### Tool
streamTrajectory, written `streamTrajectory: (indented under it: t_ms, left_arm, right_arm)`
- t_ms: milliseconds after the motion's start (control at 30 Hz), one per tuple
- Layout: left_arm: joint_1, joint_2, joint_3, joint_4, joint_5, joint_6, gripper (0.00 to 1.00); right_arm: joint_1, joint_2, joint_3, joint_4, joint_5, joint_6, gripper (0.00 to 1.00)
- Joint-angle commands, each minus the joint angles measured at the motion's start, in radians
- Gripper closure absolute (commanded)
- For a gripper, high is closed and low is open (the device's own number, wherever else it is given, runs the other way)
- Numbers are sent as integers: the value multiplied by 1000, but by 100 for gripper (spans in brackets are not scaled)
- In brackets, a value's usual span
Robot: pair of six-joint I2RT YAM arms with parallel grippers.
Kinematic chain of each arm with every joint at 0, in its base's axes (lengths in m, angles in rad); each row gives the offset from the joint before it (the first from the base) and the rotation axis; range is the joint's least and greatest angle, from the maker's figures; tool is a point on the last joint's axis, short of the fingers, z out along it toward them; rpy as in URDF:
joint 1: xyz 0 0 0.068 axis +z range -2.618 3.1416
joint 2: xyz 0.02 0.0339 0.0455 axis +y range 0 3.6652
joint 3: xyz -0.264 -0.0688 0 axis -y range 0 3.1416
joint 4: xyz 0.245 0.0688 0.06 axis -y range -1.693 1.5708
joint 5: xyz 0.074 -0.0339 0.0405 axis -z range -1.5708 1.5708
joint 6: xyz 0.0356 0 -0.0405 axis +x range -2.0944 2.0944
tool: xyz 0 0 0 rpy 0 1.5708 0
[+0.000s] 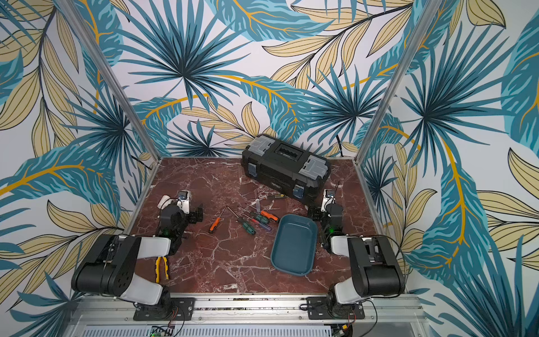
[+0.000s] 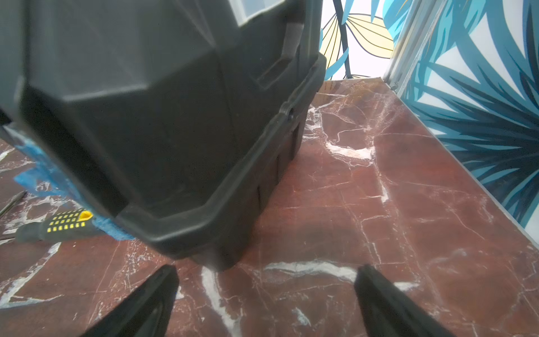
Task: Put the screwdriver on the desktop into the storage box
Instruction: Pick up the screwdriver from the center of the board.
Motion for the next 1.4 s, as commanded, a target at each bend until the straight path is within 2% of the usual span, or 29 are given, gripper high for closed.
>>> streamTrajectory:
  t_ms: [0, 533, 633, 667, 733, 800, 833, 933, 1000, 1100, 1200, 1367]
  left_arm:
    - [5, 5, 36, 25, 4, 12, 0]
    - [5, -27, 27, 23, 0, 8, 0]
    - [5, -132, 23, -54, -18, -3, 0]
    - [5, -180, 23, -90, -55, -8, 0]
    - [5, -265, 43, -198, -98, -32, 0]
    - [7, -335, 98, -362, -149, -73, 0]
    - [7, -367, 138, -442, -173, -97, 0]
    - [8, -417, 248, -675, -236, -236, 0]
    - [8, -435, 303, -780, -178, -297, 0]
    - [8, -434, 366, -909, -42, -402, 0]
    - [8, -399, 418, -1019, 90, -455, 0]
    - [-27, -230, 520, -1189, 345, -439, 4]
  right_arm:
    - [3, 7, 11, 27, -11, -6, 1]
    - [5, -6, -2, 44, 4, -2, 0]
    - [5, -147, -62, 45, -10, -13, 0]
    - [5, -212, -78, 23, -21, -19, 0]
    - [5, -351, -91, -44, -37, -17, 0]
    - [4, -492, -80, -152, 8, 56, 0]
    - [4, -561, -57, -245, 76, 140, 0]
    - [3, -721, 62, -706, 304, 429, 0]
    - [3, -771, 88, -848, 342, 512, 0]
    - [4, -798, 130, -1020, 232, 595, 0]
    - [5, -798, 160, -1149, 106, 693, 0]
    - [5, -754, 210, -1268, -12, 769, 0]
